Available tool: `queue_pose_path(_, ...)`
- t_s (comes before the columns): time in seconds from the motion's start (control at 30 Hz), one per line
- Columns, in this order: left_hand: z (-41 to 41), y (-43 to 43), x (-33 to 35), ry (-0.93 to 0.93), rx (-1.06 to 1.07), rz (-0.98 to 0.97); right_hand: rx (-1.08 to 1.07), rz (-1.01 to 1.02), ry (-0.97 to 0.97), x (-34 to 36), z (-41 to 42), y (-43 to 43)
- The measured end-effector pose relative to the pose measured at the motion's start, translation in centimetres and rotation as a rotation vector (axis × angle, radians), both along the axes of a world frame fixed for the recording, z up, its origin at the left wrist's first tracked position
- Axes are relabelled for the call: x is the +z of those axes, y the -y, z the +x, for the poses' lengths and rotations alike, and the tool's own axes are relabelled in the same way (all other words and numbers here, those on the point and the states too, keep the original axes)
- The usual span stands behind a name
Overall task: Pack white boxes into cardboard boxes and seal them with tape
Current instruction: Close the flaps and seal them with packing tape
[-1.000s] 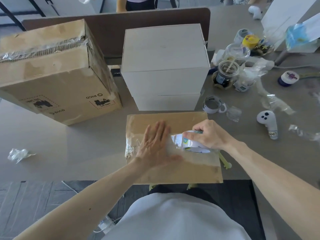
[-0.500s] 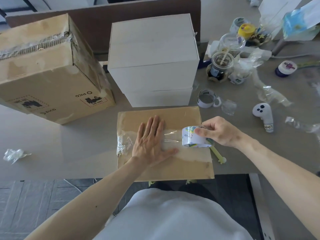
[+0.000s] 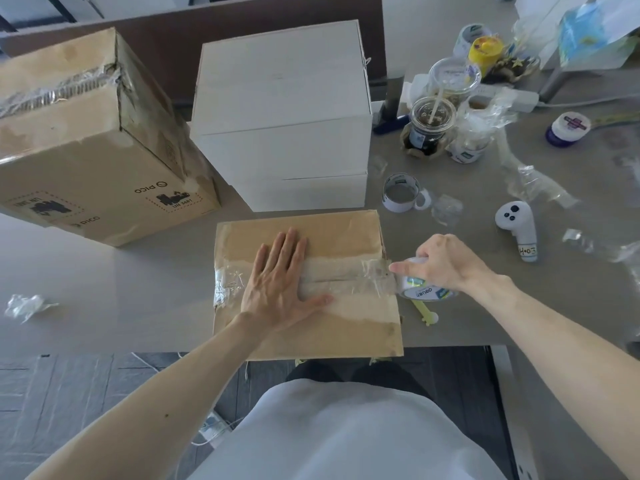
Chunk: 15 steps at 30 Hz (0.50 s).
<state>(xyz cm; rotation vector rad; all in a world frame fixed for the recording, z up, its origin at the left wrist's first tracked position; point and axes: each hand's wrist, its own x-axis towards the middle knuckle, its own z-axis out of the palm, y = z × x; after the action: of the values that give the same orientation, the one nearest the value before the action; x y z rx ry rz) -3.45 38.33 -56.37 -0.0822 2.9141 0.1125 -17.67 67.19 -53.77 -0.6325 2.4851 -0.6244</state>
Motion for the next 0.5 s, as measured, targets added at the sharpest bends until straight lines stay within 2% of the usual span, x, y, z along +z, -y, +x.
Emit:
queue_pose_path(0.2,-0.1,0.0,-0.1,0.009,0.004,-0.010,-0.041,-0.040,0.135,-2.6,-0.4,0.7)
queue_pose_path(0.5,1.4,3.0,0.2,0.011,0.047,-0.041,-0.023,-0.130,0.144,-4.6,0.1,4.5)
